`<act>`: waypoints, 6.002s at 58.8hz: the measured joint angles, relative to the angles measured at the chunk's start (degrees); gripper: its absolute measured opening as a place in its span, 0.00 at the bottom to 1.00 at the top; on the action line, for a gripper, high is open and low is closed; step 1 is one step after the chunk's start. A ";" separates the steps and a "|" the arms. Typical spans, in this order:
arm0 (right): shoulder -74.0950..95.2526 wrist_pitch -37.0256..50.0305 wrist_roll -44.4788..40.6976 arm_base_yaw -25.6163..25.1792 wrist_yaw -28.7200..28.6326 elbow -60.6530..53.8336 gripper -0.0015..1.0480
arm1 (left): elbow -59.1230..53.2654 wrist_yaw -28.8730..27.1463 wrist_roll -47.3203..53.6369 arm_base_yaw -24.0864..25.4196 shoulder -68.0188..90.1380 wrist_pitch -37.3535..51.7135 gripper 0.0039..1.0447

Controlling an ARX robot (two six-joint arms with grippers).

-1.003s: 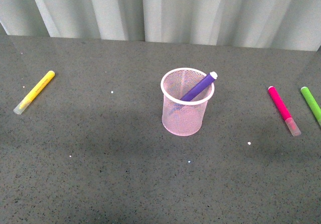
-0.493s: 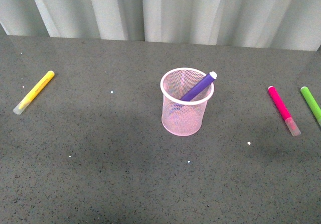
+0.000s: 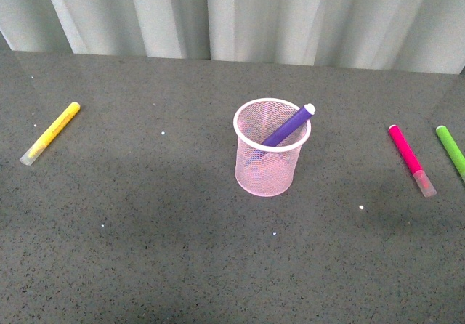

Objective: Insert purple and pink pens into pink cup

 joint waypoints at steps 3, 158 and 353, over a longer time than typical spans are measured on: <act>0.00 0.00 0.02 0.00 0.00 0.00 0.93 | 0.00 0.00 0.00 0.00 0.00 0.00 0.29; 128.74 0.83 3.23 -2.27 -3.91 71.47 0.93 | 0.00 0.00 0.15 0.00 0.00 0.00 0.94; 118.71 73.61 13.66 19.34 -23.43 51.54 0.11 | 0.00 0.02 0.15 0.00 0.00 0.00 0.94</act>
